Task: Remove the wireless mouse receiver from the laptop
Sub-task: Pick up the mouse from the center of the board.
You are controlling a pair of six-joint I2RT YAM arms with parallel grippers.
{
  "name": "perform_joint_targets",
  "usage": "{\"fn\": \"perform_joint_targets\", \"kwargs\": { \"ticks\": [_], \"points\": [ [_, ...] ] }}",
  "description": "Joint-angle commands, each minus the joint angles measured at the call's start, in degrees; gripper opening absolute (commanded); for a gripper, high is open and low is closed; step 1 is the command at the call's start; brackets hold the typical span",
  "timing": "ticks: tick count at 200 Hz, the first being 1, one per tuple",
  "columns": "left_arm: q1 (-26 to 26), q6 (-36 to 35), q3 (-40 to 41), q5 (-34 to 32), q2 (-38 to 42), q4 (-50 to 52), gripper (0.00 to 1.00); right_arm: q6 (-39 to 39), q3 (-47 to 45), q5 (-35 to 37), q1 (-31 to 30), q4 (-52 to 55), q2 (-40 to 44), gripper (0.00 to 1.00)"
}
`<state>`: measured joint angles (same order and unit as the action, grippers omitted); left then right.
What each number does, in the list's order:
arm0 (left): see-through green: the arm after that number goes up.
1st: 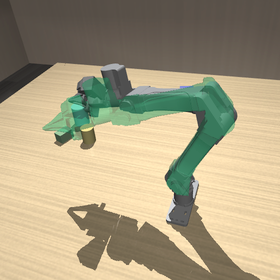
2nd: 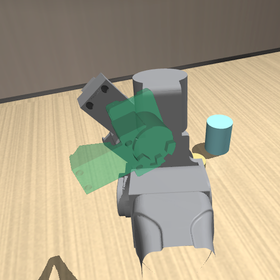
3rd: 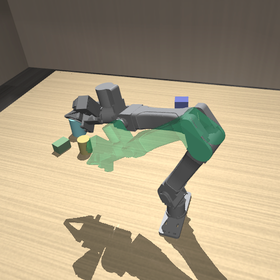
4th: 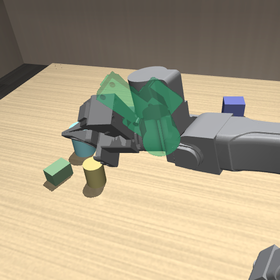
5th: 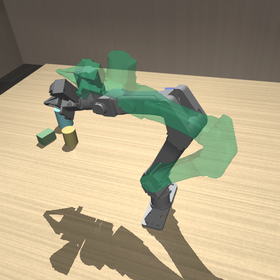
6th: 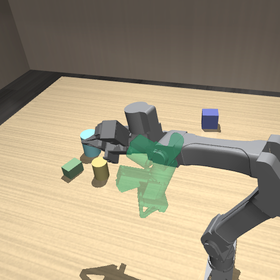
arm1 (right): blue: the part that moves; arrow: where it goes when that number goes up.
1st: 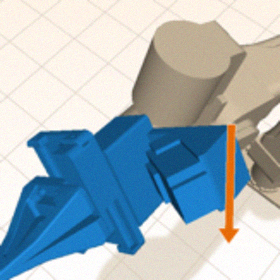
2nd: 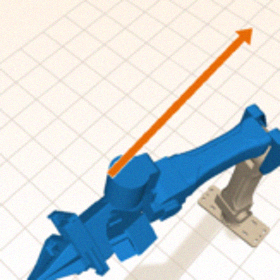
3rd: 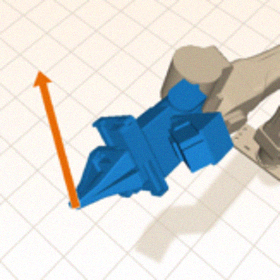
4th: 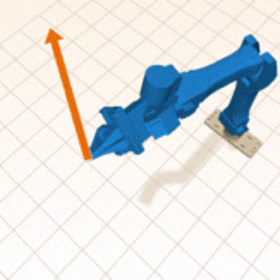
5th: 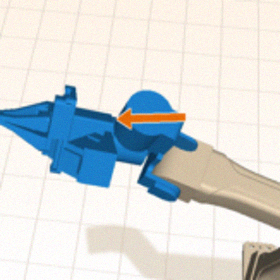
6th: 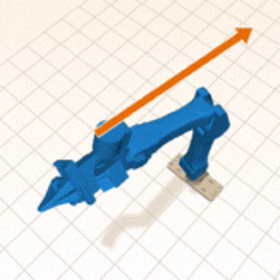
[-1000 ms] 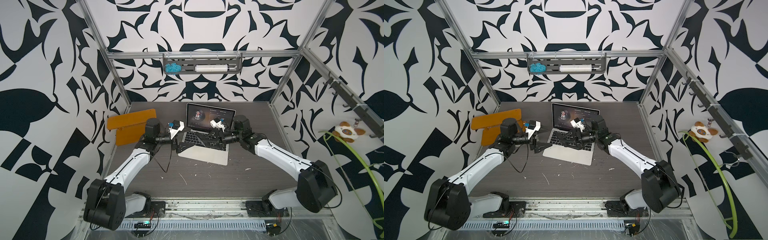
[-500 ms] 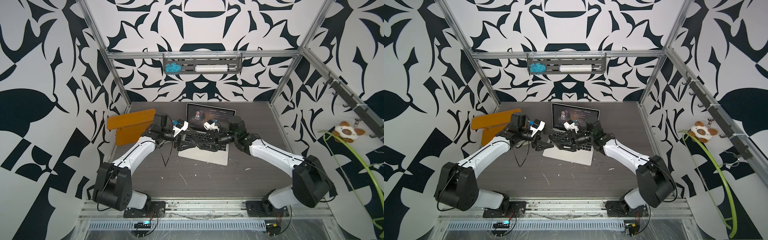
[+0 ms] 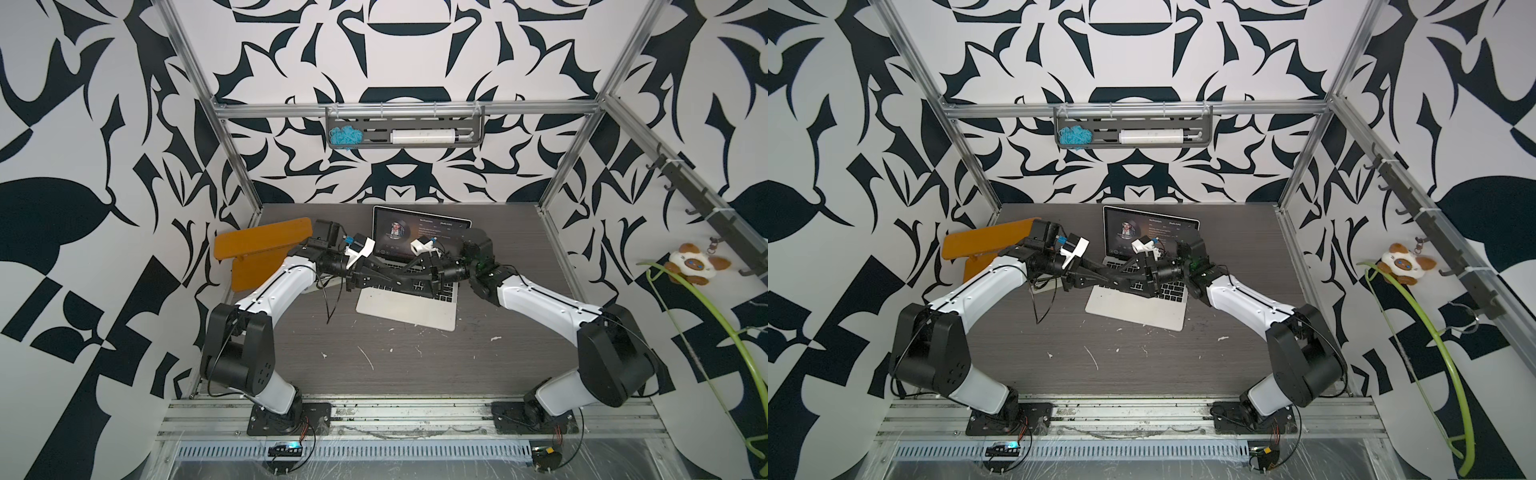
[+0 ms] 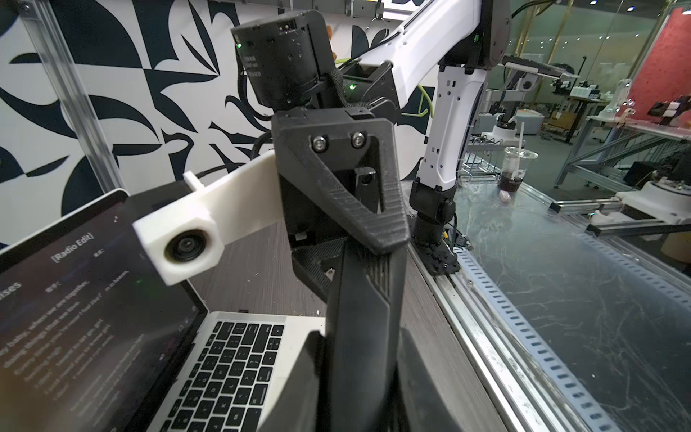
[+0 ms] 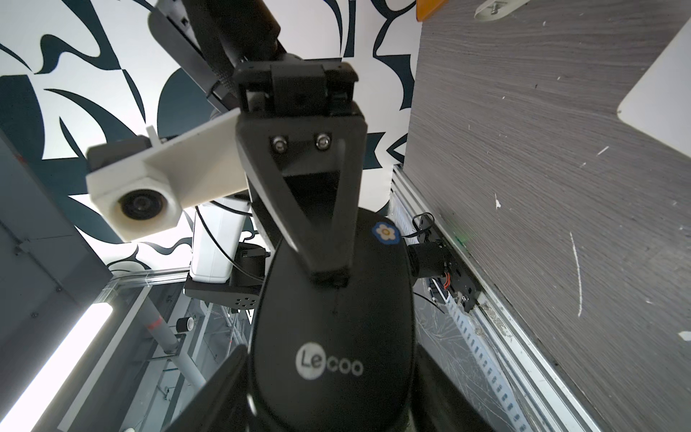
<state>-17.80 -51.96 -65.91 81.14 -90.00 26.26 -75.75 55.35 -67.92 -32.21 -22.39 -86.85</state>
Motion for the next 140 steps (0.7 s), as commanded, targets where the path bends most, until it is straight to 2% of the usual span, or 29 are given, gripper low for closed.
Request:
{"fn": "perform_joint_targets", "kwargs": {
  "ticks": [1,14,23,42,60,77,88,108,119,140],
  "points": [
    [-0.6,0.8,-2.1,0.8,-1.1,7.4,0.0,4.4,2.6,0.0,-0.9,-4.3,0.8,0.73],
    [-0.3,2.4,-2.3,0.0,-0.7,6.8,0.0,10.0,3.9,1.1,0.9,2.8,1.6,0.8],
    [-0.1,5.7,-2.2,-0.6,-0.4,4.8,0.0,18.1,6.0,4.1,2.6,12.4,2.6,0.83],
    [0.0,18.3,-1.9,-3.5,0.2,-2.3,0.0,34.1,9.3,16.9,5.2,30.3,5.8,0.89],
    [0.0,31.4,-1.9,-7.0,0.3,-8.4,0.0,42.7,7.3,32.3,5.0,33.0,10.7,0.9],
    [0.2,41.7,-3.3,-8.5,-0.8,-9.7,0.0,44.2,4.4,38.4,5.0,29.9,13.6,0.9],
    [0.2,49.1,-4.1,-9.4,-1.9,-10.4,0.0,45.4,4.2,37.5,5.2,29.7,13.4,0.89],
    [0.1,57.1,-3.6,-9.0,-3.1,-11.4,0.0,48.4,4.9,30.2,5.2,30.2,10.7,0.89],
    [0.0,59.3,-2.9,-8.3,-3.4,-11.5,0.0,48.3,4.6,26.8,5.0,28.4,9.8,0.87],
    [0.0,61.7,-2.6,-7.5,-3.6,-10.2,0.0,48.6,4.2,26.2,4.0,26.6,9.8,0.86]
  ]
}}
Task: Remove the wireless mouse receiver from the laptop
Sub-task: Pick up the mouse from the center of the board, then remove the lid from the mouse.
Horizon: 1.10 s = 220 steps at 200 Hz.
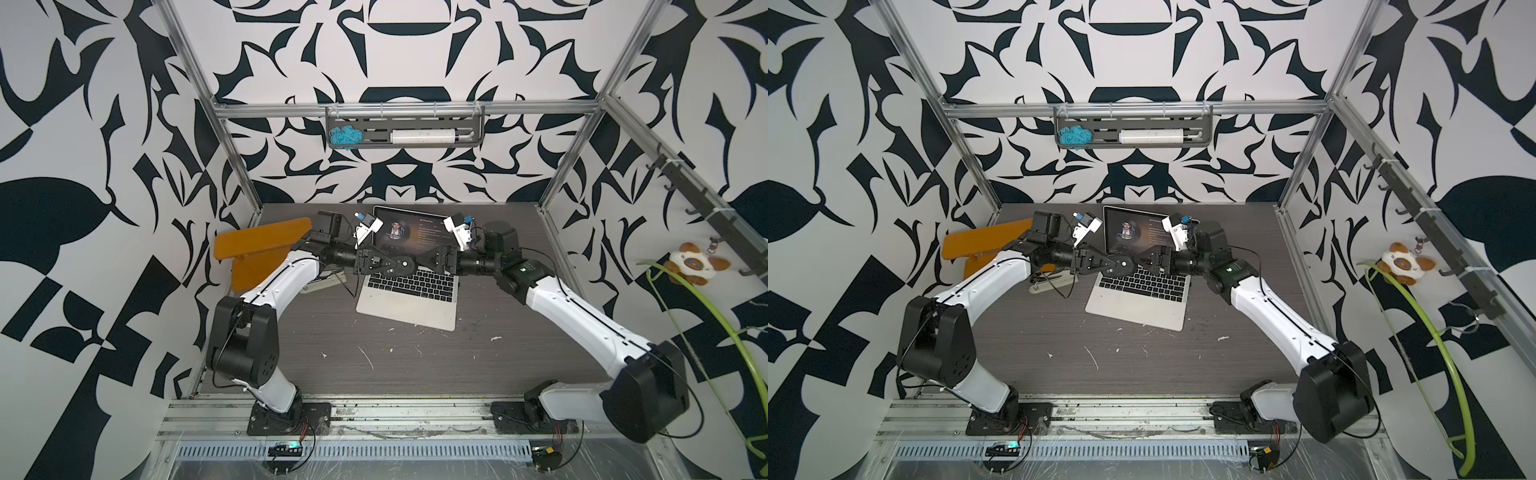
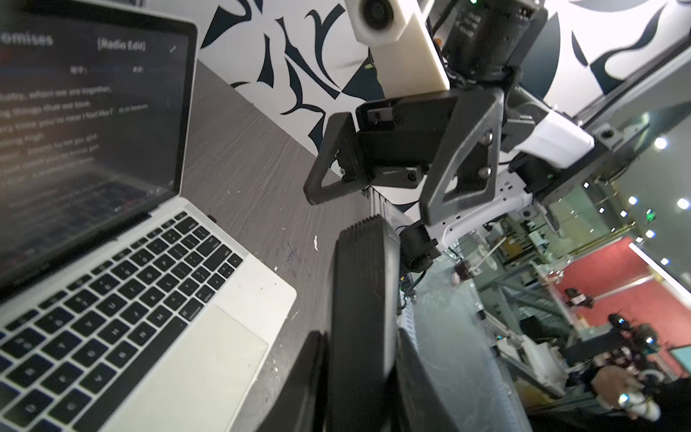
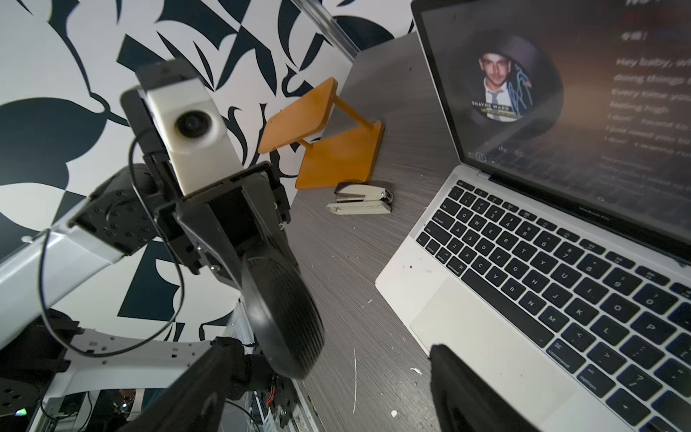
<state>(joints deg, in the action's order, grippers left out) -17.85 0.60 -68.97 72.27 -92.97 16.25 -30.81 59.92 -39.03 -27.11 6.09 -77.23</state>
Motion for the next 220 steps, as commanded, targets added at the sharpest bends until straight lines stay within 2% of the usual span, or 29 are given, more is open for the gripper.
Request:
{"fn": "perform_joint_targets", "kwargs": {
  "ticks": [1,29,66,124,154,199,220],
  "points": [
    [0.0,9.1,0.4,1.5,-0.6,-0.1,0.0,3.6,-0.3,-2.7,-1.1,-2.0,0.2,0.86],
    [-0.1,9.1,-0.4,2.2,-0.6,2.5,0.0,3.8,0.9,-3.8,-3.2,-2.6,-1.0,0.84],
    [-0.7,7.8,-1.7,1.8,-1.2,5.1,0.0,4.2,3.1,-4.2,-5.9,-1.8,-4.4,0.76],
    [-1.4,3.0,-2.8,3.0,-2.5,11.8,0.0,2.3,5.0,-2.3,-6.7,-3.7,-7.5,0.6],
    [-1.4,-0.1,-3.7,3.4,-3.6,16.4,0.0,1.5,4.7,-2.6,-6.6,-4.4,-7.5,0.59],
    [-1.4,-0.6,-4.4,3.6,-4.8,17.8,0.0,1.3,4.1,-4.4,-6.5,-4.1,-8.0,0.38],
    [-1.4,-1.3,-4.6,3.8,-5.3,19.1,0.0,1.0,3.5,-4.3,-6.5,-4.7,-8.3,0.36]
  ]
}}
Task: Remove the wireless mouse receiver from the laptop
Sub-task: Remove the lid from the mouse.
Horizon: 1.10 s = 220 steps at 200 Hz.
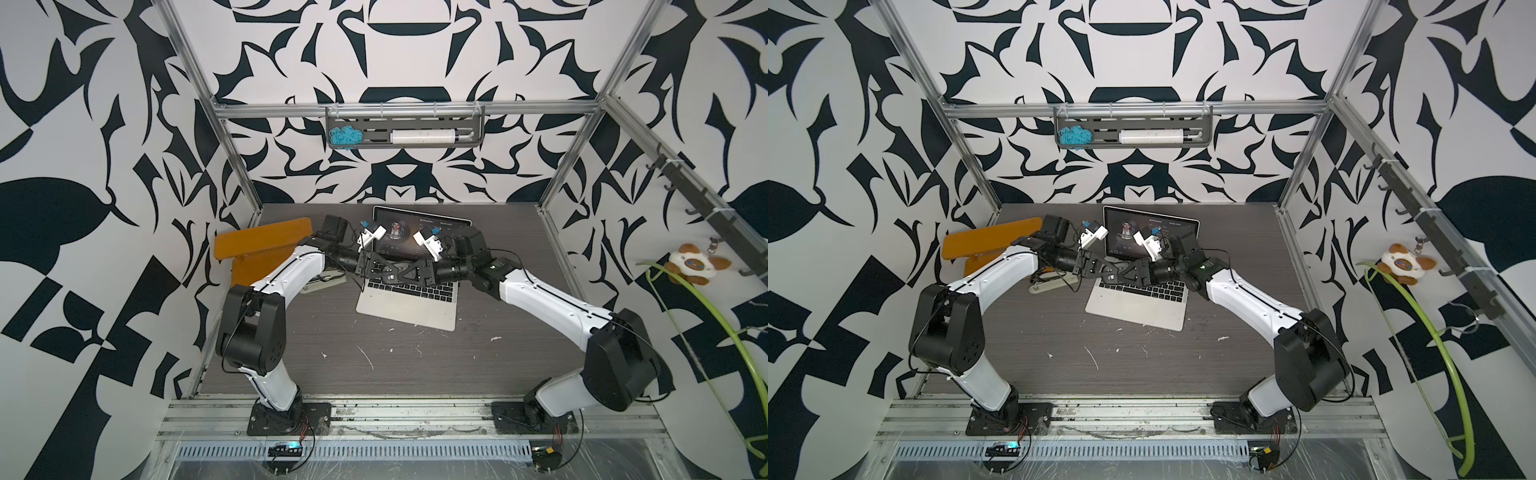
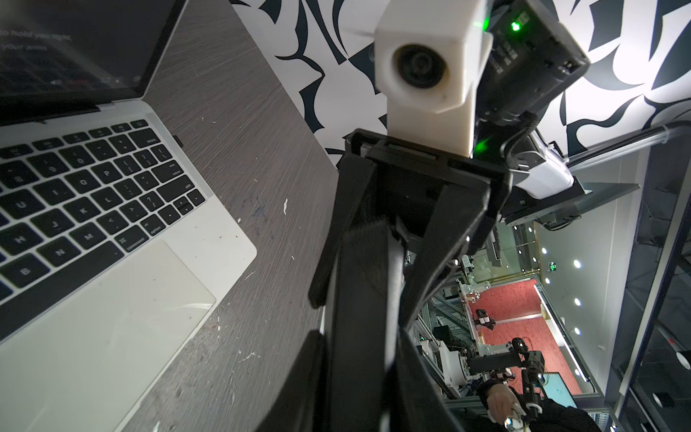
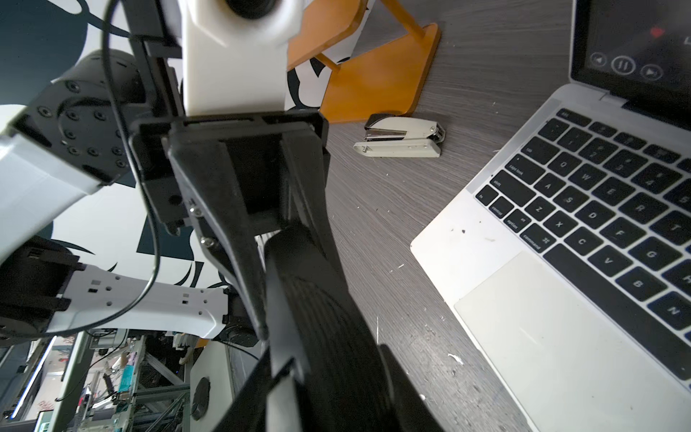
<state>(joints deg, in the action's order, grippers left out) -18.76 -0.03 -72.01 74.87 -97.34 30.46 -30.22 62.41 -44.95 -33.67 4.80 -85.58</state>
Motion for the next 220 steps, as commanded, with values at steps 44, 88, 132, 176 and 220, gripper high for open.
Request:
{"fn": "perform_joint_targets", "kwargs": {
  "ticks": [44,88,132,176,220],
  "points": [
    [-0.5,-0.3,-1.8,2.0,-1.8,5.3,0.0,-1.0,1.7,0.5,0.0,-4.8,-1.0,0.53],
    [0.5,0.9,-2.0,1.7,-3.9,6.5,0.0,-2.8,-0.5,0.6,3.1,-4.9,1.6,0.75],
    [0.7,0.7,-2.5,2.1,-5.4,7.9,0.0,-2.5,-2.0,-0.4,6.2,-2.2,3.3,0.75],
    [0.7,1.0,-3.0,2.2,-5.4,7.8,0.0,-1.1,-1.8,-0.5,5.4,1.5,2.1,0.7],
    [0.7,0.9,-2.7,2.2,-5.3,7.9,0.0,-1.0,-1.2,0.9,4.3,1.4,0.6,0.53]
  ]
}}
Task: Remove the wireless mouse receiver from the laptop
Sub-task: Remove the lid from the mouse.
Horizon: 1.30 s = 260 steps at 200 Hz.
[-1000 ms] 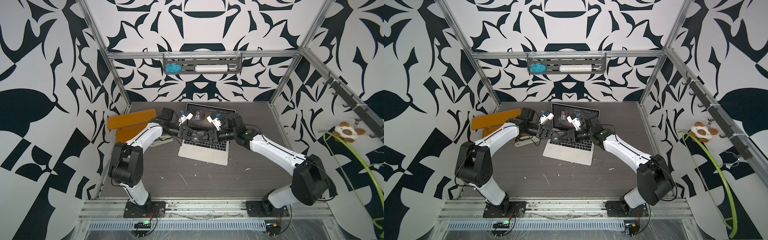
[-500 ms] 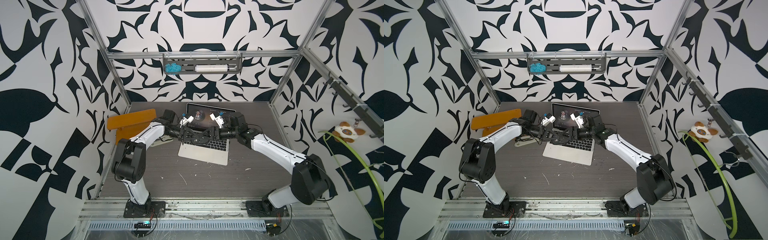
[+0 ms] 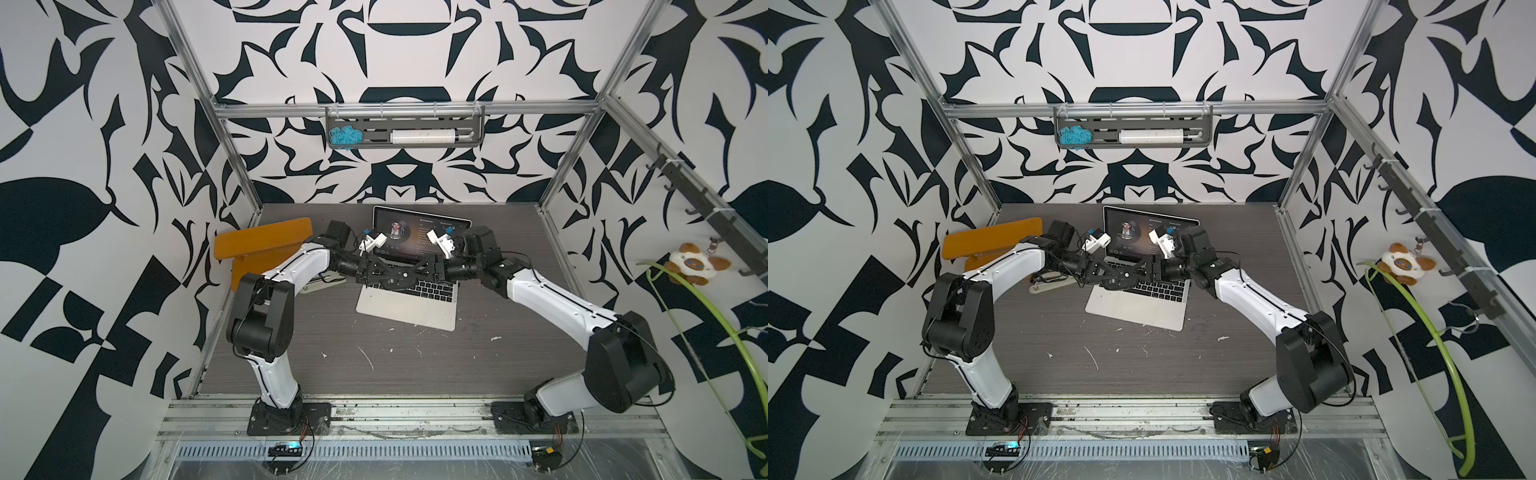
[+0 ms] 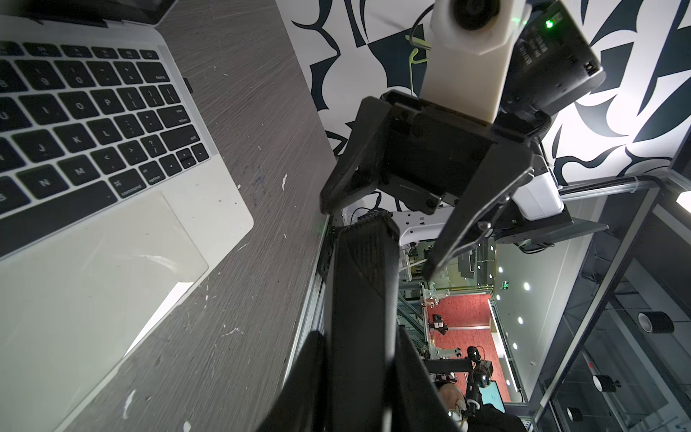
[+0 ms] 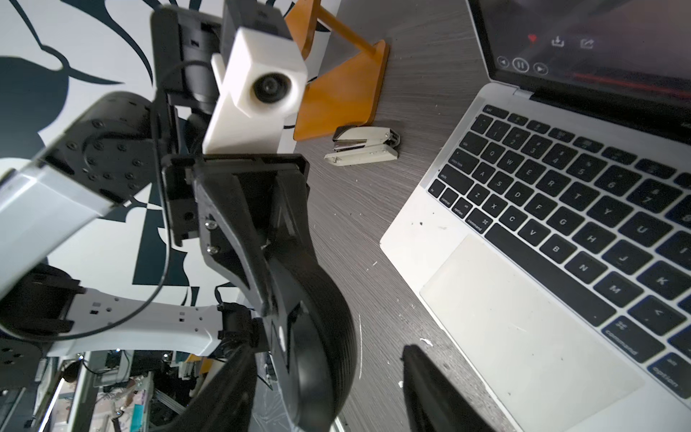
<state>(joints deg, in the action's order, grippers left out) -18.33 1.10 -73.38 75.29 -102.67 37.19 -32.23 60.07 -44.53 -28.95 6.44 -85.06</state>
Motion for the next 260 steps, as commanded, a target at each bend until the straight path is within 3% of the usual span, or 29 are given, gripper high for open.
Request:
{"fn": "perform_joint_targets", "kwargs": {
  "ticks": [1,37,103,136,148,167,209,243,260],
  "points": [
    [0.2,-0.2,-1.3,1.8,0.1,1.2,0.0,1.0,1.2,0.4,-0.5,-0.3,0.0,0.53],
    [0.2,-0.6,-1.4,1.8,0.2,1.5,0.0,0.9,1.5,0.9,-0.5,-0.1,-0.2,0.4],
    [0.7,-2.4,-1.8,1.7,-0.1,3.5,0.0,2.3,1.1,2.8,-0.5,2.1,1.6,0.46],
    [0.8,-2.6,-1.8,1.7,-0.2,3.8,0.0,2.5,0.7,3.9,-0.4,2.4,2.2,0.44],
    [0.8,-2.6,-1.8,1.7,-0.2,3.7,0.0,2.4,0.6,3.9,-0.5,2.2,2.3,0.4],
    [1.0,-2.7,-1.8,1.7,-0.2,3.8,0.0,2.4,0.7,3.8,-0.5,2.3,2.1,0.25],
    [1.2,-3.0,-1.9,1.7,-0.3,4.0,0.0,2.2,0.7,3.9,-0.4,2.6,2.9,0.22],
    [1.4,-3.0,-1.8,1.5,-0.6,4.0,0.0,1.1,0.1,3.3,-0.6,0.9,3.7,0.0],
    [1.8,-2.8,-1.9,1.2,-1.1,3.9,0.0,0.0,-0.8,2.7,-0.5,-1.1,4.2,0.0]
  ]
}}
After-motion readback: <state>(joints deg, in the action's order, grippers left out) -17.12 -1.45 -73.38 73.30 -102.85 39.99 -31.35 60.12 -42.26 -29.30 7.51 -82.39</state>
